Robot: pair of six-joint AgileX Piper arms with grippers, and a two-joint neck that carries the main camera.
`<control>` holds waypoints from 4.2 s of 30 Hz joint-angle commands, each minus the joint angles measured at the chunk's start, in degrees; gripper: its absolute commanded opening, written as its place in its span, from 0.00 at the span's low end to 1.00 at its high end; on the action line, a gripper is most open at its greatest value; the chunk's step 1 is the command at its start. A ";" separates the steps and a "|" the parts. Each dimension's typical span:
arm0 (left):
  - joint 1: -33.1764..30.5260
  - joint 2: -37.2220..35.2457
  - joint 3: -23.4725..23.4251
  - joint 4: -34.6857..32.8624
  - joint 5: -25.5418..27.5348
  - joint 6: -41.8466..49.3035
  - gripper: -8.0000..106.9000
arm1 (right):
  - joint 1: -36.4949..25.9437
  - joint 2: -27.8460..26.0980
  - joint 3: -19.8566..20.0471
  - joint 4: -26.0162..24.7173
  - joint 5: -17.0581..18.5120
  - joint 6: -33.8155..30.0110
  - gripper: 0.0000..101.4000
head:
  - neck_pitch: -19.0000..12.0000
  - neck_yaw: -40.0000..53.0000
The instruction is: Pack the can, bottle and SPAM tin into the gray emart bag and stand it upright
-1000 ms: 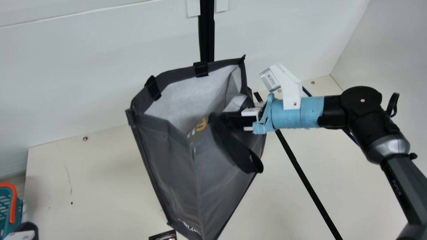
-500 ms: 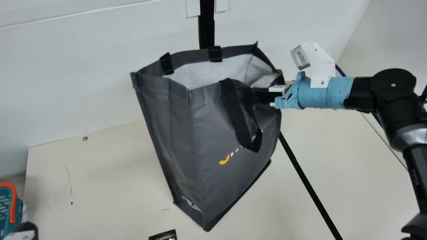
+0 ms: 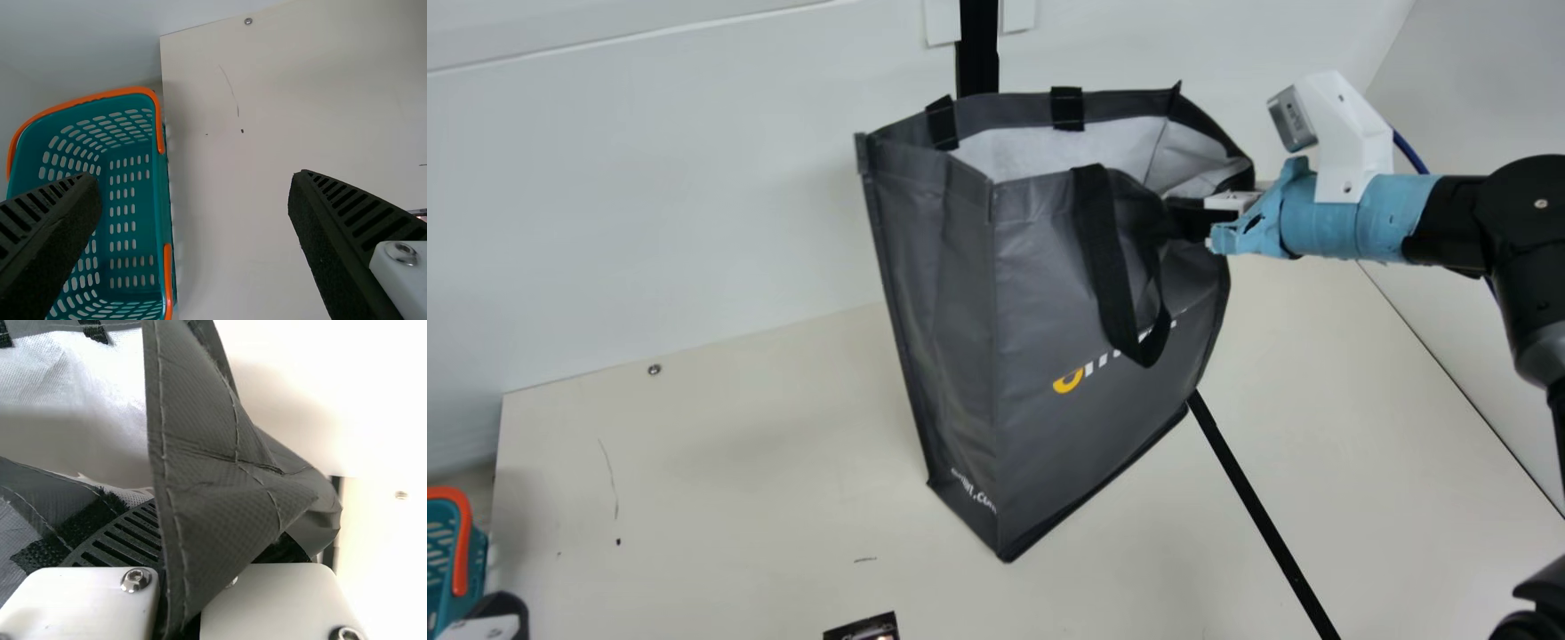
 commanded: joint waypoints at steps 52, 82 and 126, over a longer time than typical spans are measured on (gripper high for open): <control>0.00 0.00 0.00 0.00 0.00 0.00 0.85 | -28.20 9.32 -19.67 -9.21 -0.54 -2.72 0.00 | -1.30 -0.05; 0.00 0.00 0.00 0.00 0.00 0.00 0.85 | -28.21 5.75 -19.13 -2.82 0.90 -5.33 0.81 | -1.30 -0.05; 0.00 0.00 0.00 0.00 0.00 0.00 0.85 | -9.49 -3.27 -22.89 1.34 5.71 -8.03 0.94 | -1.30 -0.05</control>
